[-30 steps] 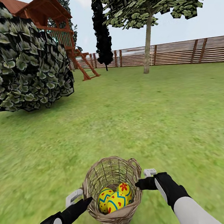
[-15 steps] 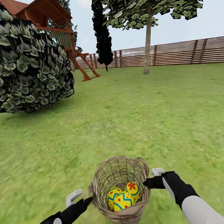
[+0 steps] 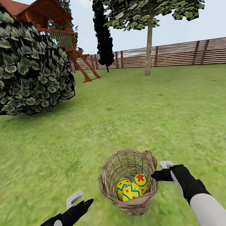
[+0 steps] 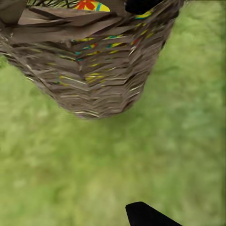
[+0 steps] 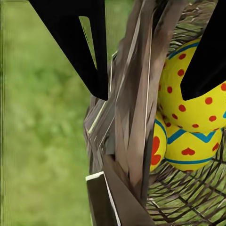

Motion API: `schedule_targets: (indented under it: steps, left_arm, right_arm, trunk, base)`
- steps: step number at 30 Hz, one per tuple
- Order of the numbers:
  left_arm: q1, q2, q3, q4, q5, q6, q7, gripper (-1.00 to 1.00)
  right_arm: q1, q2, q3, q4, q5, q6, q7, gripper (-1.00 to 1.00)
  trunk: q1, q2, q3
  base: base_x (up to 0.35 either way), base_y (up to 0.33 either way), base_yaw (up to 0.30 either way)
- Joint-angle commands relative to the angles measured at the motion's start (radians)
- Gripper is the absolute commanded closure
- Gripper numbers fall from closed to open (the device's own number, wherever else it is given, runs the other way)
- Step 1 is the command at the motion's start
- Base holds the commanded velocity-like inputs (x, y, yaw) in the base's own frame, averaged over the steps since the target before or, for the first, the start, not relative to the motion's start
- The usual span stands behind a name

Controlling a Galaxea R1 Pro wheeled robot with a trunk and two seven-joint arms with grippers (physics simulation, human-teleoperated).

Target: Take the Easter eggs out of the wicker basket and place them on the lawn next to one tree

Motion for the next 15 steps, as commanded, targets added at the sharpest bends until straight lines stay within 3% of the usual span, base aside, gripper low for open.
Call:
schedule_targets:
  steps: [1, 15]
  left_arm:
    - [-0.001, -0.001, 0.004, -0.001, -0.001, 0.007, -0.006, -1.00]
    - [-0.001, -0.001, 0.004, -0.001, -0.001, 0.006, -0.006, -1.00]
  right_arm:
    - [0.000, -0.007, -0.003, -0.005, 0.005, 0.014, 0.009, 1.00]
    - [0.000, -0.027, -0.003, -0.116, 0.006, 0.095, 0.012, 1.00]
  trunk:
    - [-0.004, 0.007, 0.002]
    - [-0.058, 0.105, 0.046]
  base:
    - [0.000, 0.000, 0.000]
    - [0.000, 0.000, 0.000]
